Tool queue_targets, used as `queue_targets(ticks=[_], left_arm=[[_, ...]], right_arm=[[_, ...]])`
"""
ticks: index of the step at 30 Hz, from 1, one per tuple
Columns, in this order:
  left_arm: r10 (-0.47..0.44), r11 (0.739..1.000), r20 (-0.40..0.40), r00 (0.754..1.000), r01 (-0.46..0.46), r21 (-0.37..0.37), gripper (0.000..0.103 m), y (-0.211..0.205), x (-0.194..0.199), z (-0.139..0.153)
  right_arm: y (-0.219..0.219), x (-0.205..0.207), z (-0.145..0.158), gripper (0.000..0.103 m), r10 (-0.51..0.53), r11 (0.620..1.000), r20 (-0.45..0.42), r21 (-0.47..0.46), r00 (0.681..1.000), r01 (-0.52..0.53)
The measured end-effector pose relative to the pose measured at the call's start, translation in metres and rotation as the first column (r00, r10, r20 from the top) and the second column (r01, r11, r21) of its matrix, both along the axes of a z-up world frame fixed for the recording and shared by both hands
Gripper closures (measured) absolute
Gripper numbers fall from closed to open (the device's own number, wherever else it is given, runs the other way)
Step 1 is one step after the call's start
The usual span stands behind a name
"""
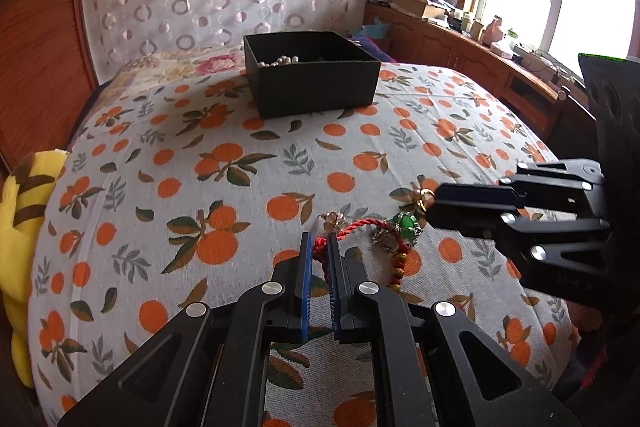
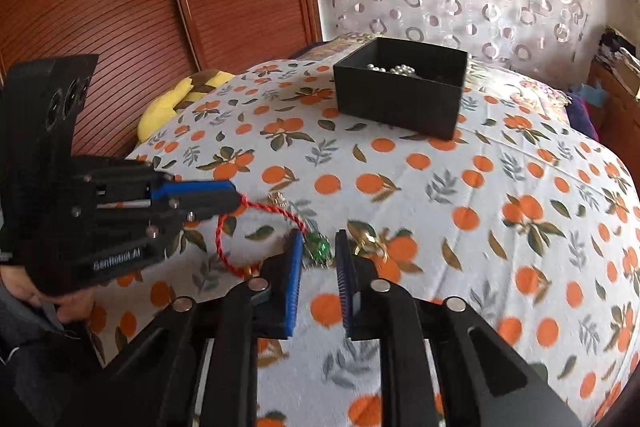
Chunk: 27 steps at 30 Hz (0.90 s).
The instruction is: Organize jewelry
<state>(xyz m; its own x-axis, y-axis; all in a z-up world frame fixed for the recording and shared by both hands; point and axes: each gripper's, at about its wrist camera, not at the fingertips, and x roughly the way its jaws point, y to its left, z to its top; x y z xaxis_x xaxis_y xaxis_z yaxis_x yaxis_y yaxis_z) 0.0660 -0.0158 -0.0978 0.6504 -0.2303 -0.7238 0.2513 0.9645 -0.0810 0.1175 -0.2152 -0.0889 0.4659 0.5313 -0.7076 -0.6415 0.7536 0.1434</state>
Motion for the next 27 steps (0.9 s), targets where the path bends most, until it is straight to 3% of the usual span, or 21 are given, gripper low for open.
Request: queue_targets(ticks=[8,22,27], left_arm=[[0.004,1.0,-0.012,1.0,-0.004,-0.004,0.097,0.002,0.0,-0.006],[-0.003,1.0,-0.023,1.0,0.003,-0.006,0.097,0.001,0.001,-0.01],[-0.007,1.0,-0.022,1.0,0.006,-0.008,0.097,0.001,0.0,-0.01]], right_arm=[[0.01,0.012,-0.013,0.089,0.001,0.998,-0.039,-0.061,0.999,-0.004],[0.022,0.026,-0.014,0.089,0.025,0.997,-0.079,-0.068,0.997,-0.03],[0.018,0.028,-0.011,0.095,0.022,0.997,-0.065,-0.068,0.998,-0.027]])
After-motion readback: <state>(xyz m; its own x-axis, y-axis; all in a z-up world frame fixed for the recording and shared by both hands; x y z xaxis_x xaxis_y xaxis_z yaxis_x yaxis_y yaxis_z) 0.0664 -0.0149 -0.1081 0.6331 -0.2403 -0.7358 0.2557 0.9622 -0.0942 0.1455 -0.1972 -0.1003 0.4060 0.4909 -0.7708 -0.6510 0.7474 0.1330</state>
